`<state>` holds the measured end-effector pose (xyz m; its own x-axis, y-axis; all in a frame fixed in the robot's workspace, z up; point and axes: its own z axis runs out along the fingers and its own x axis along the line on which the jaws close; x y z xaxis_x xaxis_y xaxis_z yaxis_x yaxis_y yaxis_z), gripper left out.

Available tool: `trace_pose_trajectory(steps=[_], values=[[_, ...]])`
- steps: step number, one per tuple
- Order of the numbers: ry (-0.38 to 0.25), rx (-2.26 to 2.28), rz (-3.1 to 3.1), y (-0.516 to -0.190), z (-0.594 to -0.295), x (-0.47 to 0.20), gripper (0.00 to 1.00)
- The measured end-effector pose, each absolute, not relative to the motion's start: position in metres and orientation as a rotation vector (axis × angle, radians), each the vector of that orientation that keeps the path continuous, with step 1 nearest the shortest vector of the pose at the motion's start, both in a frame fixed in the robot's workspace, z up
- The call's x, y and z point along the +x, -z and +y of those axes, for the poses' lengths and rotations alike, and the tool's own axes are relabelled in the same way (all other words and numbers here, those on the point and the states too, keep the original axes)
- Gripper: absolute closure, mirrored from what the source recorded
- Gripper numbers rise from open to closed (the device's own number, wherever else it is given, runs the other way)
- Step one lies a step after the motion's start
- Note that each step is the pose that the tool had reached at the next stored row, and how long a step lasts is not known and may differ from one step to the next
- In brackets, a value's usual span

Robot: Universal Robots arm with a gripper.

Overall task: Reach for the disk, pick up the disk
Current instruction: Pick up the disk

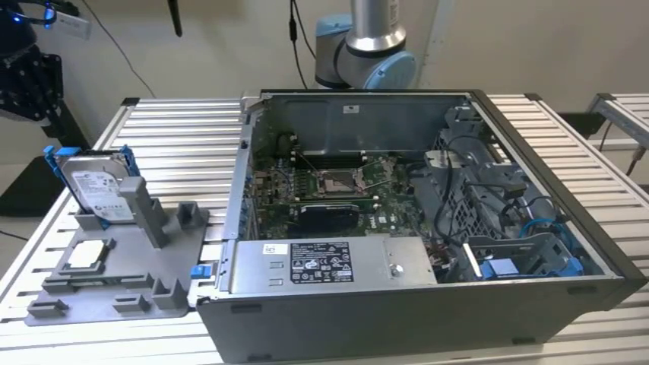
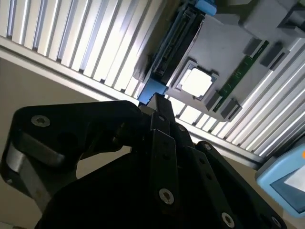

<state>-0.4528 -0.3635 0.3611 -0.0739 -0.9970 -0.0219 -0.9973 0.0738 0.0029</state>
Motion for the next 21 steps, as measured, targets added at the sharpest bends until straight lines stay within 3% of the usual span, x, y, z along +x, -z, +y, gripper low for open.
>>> trace_pose_trajectory(steps=[12, 13, 21], values=[[-0.027, -2.150, 2.272, -0.3603, -0.3636, -0.4527, 1.00], [-0.026, -2.150, 2.272, -0.3603, -0.3636, -0.4527, 0.00], [-0.023, -2.151, 2.273, -0.3603, -0.3636, -0.4528, 0.00]])
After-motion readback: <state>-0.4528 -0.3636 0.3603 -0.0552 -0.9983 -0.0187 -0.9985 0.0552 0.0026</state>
